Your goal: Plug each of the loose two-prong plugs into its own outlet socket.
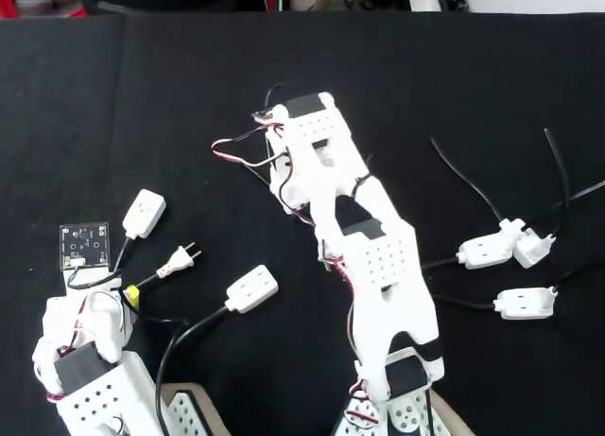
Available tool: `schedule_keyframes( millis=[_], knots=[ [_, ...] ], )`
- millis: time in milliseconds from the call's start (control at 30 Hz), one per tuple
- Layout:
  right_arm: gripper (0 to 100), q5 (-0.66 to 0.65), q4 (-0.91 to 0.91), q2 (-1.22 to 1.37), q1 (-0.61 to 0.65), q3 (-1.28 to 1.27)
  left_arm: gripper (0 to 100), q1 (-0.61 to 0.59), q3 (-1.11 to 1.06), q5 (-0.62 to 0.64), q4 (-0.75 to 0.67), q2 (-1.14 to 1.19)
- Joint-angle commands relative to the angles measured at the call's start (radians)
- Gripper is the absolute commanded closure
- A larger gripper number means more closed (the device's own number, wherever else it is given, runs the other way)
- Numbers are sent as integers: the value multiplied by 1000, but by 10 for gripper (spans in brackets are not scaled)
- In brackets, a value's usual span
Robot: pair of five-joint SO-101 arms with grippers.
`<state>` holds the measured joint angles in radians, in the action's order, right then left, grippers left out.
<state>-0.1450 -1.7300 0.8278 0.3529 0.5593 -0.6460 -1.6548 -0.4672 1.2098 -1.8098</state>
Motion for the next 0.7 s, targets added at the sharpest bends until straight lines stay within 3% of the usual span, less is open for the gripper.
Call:
schedule_keyframes(
  millis=[0,233,533,667],
  knots=[
    [673,17,-38,-176,-57,-124,733,-8,5,-5,-14,-8],
    [673,15,-34,-277,-25,-363,733,-8,5,-5,-14,-8],
    [675,21,-34,-134,-5,-248,733,-8,5,-5,-14,-8],
    [784,21,-34,-74,-5,-220,733,-8,5,-5,-14,-8]
  ],
)
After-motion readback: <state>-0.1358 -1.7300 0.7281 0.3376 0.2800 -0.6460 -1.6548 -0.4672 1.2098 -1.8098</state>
